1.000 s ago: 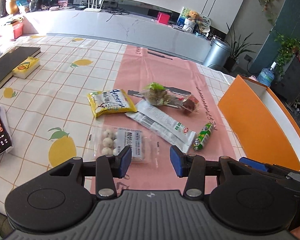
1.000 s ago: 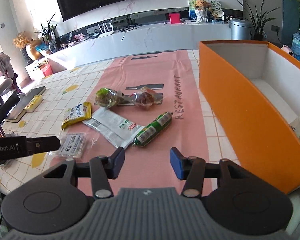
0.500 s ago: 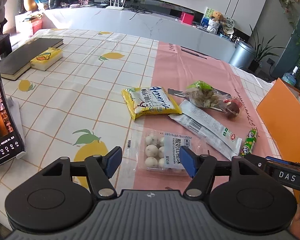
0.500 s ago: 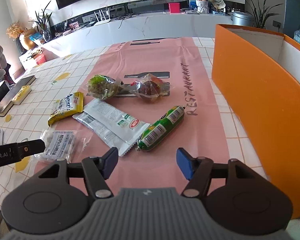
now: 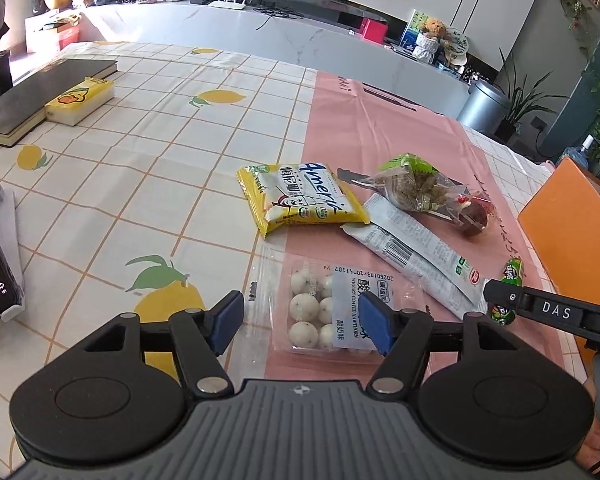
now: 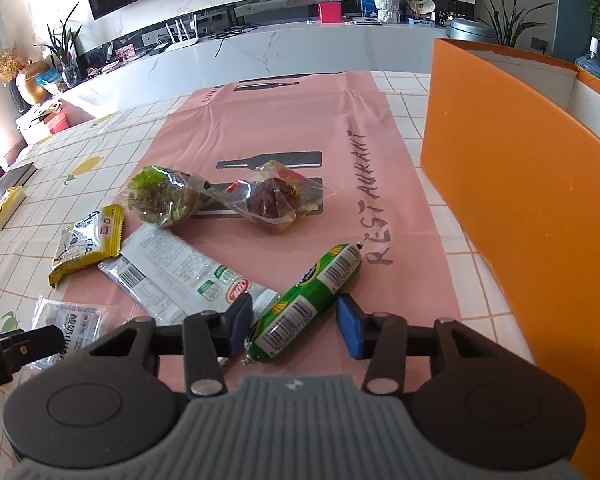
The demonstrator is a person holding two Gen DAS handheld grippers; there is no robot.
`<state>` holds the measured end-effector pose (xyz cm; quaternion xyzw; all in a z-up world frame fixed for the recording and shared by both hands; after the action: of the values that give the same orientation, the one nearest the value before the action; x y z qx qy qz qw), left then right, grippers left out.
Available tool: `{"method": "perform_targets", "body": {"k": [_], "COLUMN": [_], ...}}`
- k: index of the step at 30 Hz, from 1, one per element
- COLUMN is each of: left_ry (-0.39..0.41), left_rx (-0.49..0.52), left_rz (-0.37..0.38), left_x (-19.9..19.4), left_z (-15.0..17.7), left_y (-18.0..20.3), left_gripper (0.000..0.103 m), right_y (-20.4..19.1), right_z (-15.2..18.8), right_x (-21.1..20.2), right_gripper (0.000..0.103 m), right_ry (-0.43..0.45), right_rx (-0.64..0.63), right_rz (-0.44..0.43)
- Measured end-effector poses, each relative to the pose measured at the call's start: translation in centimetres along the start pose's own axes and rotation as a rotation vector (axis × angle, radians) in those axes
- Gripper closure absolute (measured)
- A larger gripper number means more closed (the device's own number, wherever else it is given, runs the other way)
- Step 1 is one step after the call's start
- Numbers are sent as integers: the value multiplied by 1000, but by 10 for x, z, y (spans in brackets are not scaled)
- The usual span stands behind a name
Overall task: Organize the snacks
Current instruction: 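Grasp the green sausage snack with right tool while left moves over yogurt ball bag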
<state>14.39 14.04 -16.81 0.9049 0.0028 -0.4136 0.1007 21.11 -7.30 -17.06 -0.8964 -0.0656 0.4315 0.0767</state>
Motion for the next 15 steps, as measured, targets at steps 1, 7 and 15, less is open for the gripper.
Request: {"method": "perform_targets", "body": {"k": [1,7,15], "left_ry": [-4,-37,-100], "left_rx": [2,3,63], "left_rz": [6,40,130], "left_x": [0,-7,-19], "left_z": [0,8,28], "left_y": [1,6,29], "left_gripper": [28,32,32], "right_y": [0,-2,4], "right_z": [1,17,39], "right_x": [-1,-17,-39], "right_gripper": [65,74,75], "right_ry": [1,-25,-85], "right_rx": [-4,-66,-71], "right_rz": [-5,-19,-64]}}
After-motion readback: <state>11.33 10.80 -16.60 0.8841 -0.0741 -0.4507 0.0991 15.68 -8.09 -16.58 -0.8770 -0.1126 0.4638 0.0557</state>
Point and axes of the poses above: each gripper's, at about its wrist camera, not at the fingertips, and x roughly the way its jaws point, y to its right, z to its underside, the point moved 8 cm from there along x, roughly the way its jaws point, and after that the axes turned 6 degrees about x, right-handed, at the moved point
